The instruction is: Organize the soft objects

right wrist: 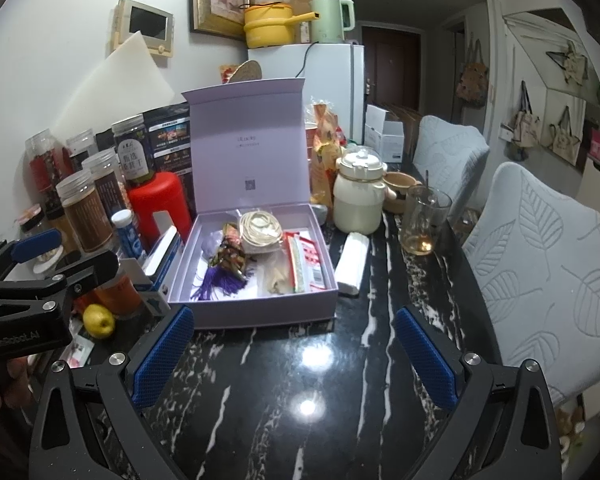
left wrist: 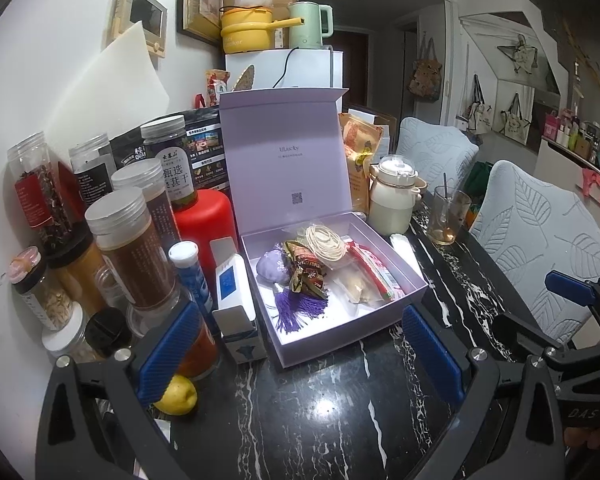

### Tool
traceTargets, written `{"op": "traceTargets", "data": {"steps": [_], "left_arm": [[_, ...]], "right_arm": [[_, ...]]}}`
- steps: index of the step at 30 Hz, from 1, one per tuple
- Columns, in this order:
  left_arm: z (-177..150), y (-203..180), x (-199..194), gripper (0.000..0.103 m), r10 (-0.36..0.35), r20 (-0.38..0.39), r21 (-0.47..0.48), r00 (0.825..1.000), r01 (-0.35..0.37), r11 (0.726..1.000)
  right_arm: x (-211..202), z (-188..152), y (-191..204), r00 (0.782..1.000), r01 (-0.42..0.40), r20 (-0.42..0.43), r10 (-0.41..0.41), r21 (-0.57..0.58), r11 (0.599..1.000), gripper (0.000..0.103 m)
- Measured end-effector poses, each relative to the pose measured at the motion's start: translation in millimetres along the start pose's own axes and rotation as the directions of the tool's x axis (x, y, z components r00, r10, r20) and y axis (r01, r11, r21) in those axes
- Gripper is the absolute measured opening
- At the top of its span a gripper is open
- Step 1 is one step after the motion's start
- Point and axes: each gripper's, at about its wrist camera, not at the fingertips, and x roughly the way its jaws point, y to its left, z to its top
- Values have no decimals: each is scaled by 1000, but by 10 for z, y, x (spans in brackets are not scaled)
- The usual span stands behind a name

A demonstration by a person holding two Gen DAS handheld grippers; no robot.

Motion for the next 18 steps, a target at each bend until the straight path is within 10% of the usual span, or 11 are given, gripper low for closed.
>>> {"op": "traceTargets", "data": {"steps": [18], "left_arm": [[-42,-68,23,103,-26,-39,16,999,27,1000]], "right_arm": [[-10,-54,-47,1000,8,-14,-8,5,1000,102]]}}
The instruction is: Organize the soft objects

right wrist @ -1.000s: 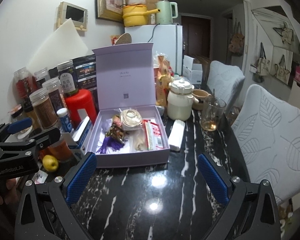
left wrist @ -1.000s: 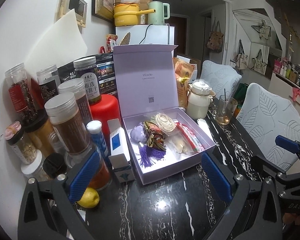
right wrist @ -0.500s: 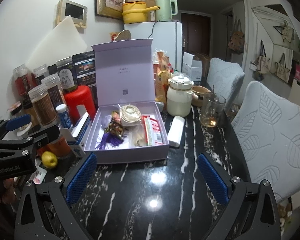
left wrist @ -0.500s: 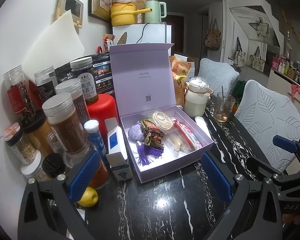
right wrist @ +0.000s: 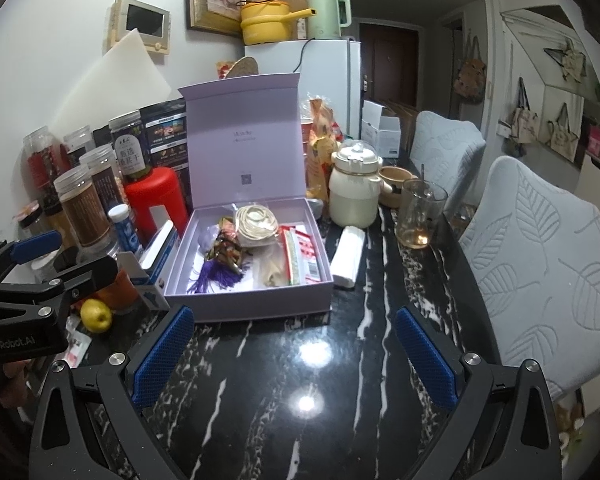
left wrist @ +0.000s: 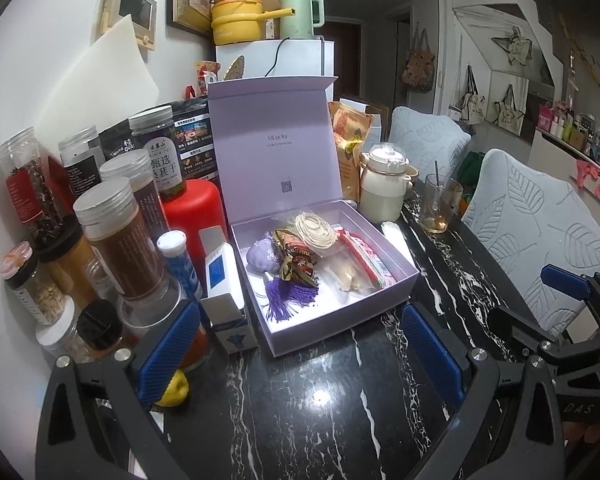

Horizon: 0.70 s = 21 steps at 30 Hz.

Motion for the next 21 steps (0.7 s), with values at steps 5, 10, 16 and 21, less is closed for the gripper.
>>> {"op": "traceTargets", "data": {"steps": [5,10,16,21], "left_arm": [[-3,-17,35,103,-8,-14,-3,1000,8,1000],[-3,-24,60,103,1,-19,1,1000,-1,1000],[-7,-37,80,103,2,-25,7,1000,-1,1000],[-6,-53,85,103,8,-27,16,1000,-8,1000]], "right_arm": [[15,-16,-23,1000,6,-6,-6,4,1000,102],[26,-27,-40,1000,16,-12,-17,0,1000,102],[41,-40,-57,1000,22,-19,-22,1,1000,102],[45,-39,-58,1000,23,-21,-23,0,1000,102]]}}
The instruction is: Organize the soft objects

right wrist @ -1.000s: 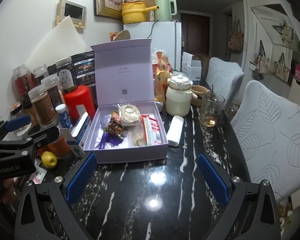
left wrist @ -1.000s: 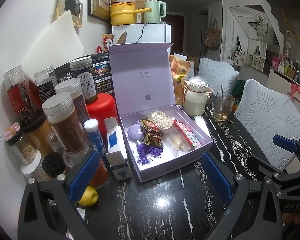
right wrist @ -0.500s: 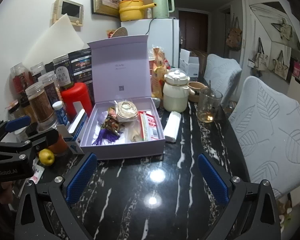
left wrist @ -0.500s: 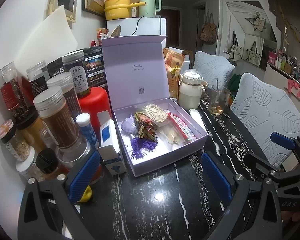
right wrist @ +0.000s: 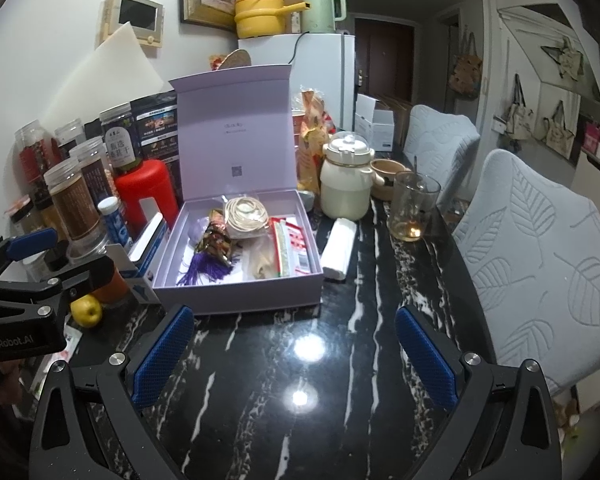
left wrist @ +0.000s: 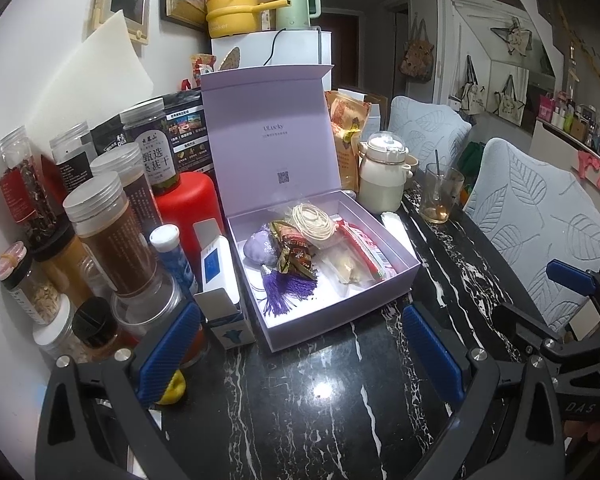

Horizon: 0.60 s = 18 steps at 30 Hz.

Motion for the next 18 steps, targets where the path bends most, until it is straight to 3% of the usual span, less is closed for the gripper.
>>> {"op": "traceTargets", "data": {"steps": [10,18], "left_arm": [[-16,-22,16,103,12,-6,16,1000,-11,1000],[-37,11,25,103,-20,-2,-9,1000,20,1000]], "right_arm": [[7,-1,17,1000,6,2,-6,-19,1000,102],[2,-15,-5,1000,11,0,-11,-16,1000,102]]}}
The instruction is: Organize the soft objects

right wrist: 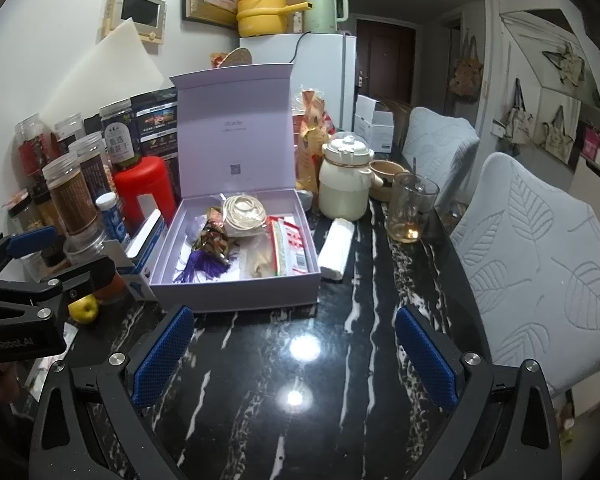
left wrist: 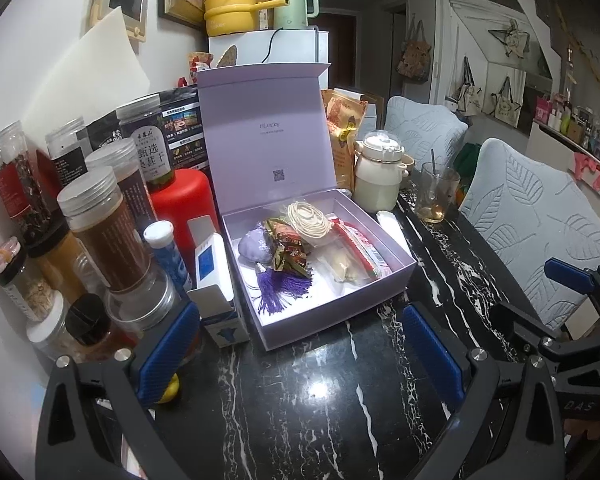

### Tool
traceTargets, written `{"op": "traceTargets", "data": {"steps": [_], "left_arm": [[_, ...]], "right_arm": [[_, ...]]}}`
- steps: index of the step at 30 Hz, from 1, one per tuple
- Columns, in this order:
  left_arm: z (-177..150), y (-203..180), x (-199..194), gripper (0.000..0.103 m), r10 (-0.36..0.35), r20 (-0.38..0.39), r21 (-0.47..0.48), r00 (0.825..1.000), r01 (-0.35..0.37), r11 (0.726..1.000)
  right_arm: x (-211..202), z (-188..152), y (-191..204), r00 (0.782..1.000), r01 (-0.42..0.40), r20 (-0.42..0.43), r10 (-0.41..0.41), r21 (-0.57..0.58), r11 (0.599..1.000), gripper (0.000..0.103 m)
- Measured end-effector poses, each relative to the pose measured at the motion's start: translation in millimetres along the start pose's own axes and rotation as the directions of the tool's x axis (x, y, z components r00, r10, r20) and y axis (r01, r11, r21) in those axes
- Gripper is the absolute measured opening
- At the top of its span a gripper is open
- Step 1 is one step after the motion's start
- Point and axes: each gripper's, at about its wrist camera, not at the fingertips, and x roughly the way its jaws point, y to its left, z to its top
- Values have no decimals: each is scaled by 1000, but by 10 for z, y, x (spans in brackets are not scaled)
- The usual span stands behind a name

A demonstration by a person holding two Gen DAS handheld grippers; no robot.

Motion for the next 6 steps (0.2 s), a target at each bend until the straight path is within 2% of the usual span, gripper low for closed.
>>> {"op": "traceTargets", "data": {"steps": [6], "left_arm": [[-12,11,29,103,10,-14,-5,1000,-10,1000]], "right_arm": [[11,-9,-29,1000,0,-4,1,11,1000,102]]}}
